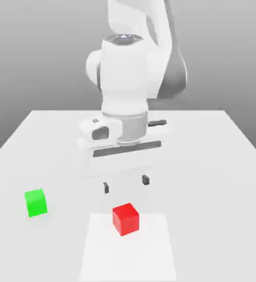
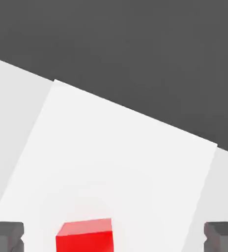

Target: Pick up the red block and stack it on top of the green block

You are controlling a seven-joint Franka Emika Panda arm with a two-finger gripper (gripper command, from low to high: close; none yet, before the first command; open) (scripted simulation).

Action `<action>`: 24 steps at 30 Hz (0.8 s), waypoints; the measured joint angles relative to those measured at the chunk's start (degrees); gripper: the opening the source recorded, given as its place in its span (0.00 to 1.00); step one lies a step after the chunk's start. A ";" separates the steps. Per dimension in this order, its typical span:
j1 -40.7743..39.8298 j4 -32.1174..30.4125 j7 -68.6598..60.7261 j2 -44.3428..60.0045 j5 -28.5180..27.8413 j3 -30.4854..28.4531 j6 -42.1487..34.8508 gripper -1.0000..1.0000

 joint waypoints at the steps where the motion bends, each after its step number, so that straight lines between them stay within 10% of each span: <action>1: 0.18 -0.22 -1.01 2.54 0.75 0.12 2.00 0.50; 6: -1.98 0.77 -5.23 13.39 6.05 3.58 11.09 0.50; 7: -2.80 0.96 -5.43 14.84 6.31 4.46 12.33 0.00; 24: -7.92 -0.61 1.94 -1.18 -1.16 0.50 -1.96 0.00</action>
